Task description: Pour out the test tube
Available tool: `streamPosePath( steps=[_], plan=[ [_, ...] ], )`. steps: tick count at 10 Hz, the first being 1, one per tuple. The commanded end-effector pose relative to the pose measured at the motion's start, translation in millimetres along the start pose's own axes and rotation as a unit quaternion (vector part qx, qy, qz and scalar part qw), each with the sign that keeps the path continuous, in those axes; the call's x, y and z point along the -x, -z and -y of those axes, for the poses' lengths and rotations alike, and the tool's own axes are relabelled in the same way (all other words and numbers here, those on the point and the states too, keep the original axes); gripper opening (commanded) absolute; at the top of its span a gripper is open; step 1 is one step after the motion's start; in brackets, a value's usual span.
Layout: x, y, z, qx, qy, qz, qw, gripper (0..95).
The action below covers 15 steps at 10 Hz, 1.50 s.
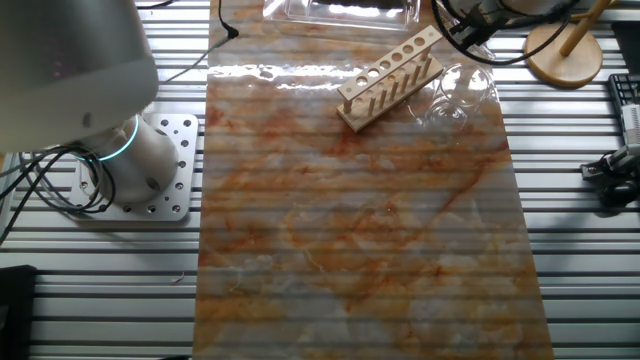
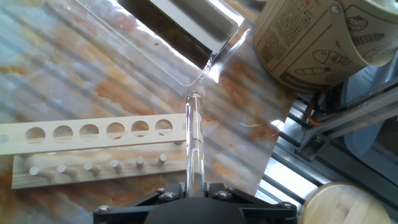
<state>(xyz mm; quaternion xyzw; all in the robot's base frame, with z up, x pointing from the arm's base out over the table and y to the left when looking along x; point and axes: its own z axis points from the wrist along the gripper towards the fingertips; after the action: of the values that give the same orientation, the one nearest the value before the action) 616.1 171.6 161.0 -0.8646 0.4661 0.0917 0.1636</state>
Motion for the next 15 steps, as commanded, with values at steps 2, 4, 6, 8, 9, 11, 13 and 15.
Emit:
streamPosePath(
  steps=[2, 4, 6, 8, 9, 11, 13, 15],
  plan=[
    [-1.7, -3.0, -0.4, -0.004, 0.002, 0.004, 1.0, 0.0],
    [-2.0, -3.5, -0.5, -0.005, 0.002, 0.007, 1.0, 0.0],
    [-2.2, -3.8, -0.6, -0.008, 0.003, 0.01, 0.9999, 0.0],
    [-2.3, -4.0, -0.7, -0.011, 0.003, 0.014, 0.9998, 0.0],
    [-2.5, -4.2, -0.8, -0.012, 0.001, 0.015, 0.9998, 0.0],
    [-2.6, -4.3, -0.9, -0.013, -0.007, 0.02, 0.9997, 0.0],
    [-2.6, -4.3, -0.9, -0.012, -0.018, 0.02, 0.9996, 0.0],
    [-1.4, -2.6, -0.6, -0.009, -0.031, 0.019, 0.9993, 0.0]
  ],
)
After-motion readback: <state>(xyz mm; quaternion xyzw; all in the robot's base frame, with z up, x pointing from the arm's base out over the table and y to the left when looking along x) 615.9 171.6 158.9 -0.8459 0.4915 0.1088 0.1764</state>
